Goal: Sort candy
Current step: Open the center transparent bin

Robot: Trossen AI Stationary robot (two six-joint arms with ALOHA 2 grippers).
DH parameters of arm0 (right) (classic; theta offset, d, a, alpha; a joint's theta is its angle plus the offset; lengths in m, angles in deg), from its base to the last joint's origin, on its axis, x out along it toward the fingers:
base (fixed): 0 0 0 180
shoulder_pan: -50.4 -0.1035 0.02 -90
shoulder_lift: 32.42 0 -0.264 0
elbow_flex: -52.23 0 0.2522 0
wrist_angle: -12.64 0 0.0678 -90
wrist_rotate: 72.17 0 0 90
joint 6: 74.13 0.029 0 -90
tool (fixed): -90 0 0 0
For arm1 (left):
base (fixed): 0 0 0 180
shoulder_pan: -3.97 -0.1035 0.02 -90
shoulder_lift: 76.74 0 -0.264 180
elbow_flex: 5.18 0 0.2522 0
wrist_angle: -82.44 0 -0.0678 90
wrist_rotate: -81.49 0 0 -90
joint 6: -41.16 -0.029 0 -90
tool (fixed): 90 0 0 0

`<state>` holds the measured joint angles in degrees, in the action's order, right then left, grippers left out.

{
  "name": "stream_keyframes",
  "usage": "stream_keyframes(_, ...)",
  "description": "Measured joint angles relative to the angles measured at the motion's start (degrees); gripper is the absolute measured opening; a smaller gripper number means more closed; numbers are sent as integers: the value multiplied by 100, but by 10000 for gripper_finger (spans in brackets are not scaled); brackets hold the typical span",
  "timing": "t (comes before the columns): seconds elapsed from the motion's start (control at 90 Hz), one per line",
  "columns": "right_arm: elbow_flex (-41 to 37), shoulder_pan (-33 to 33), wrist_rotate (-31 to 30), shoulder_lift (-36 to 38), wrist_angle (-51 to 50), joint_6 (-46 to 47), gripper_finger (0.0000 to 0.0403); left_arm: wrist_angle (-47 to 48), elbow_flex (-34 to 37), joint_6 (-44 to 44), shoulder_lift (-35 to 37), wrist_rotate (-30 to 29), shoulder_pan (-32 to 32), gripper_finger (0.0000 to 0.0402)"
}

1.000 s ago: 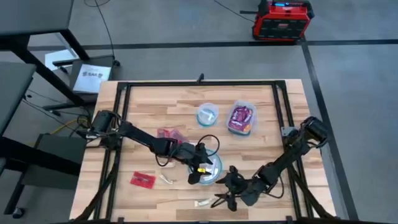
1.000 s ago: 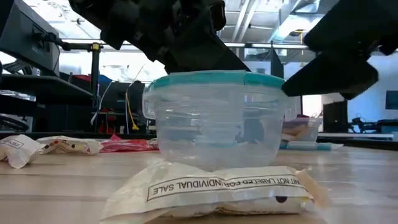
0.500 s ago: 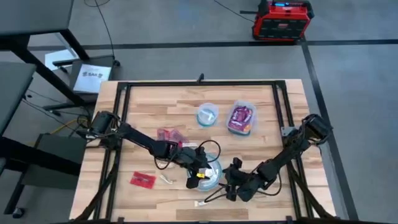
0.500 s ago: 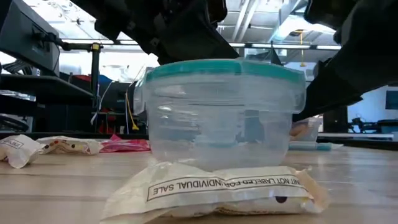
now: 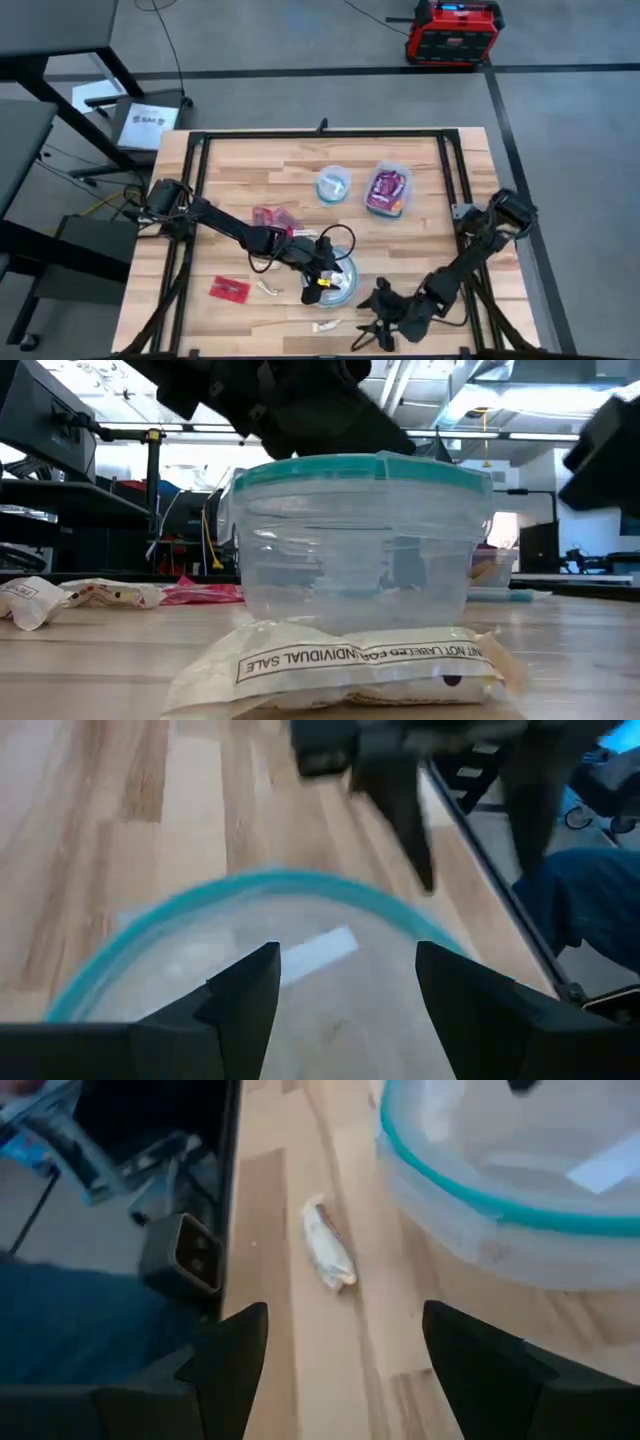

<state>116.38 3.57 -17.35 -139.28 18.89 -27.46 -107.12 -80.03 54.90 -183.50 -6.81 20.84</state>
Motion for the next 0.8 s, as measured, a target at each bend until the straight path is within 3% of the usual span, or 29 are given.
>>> stream_keyframes(0.2, -2, 298, -94, -926, 1641, -238, 255, -25, -26, -170, -25, -1, 63, 219)
stream_keyframes(0.344, -4, 433, -89, -1134, 2337, -457, 255, -321, -27, -186, -314, -8, 172, 219)
stream_keyframes(0.8, -28, 488, -27, -1173, 3094, -1072, 255, -408, -33, -515, -573, -19, 180, 219)
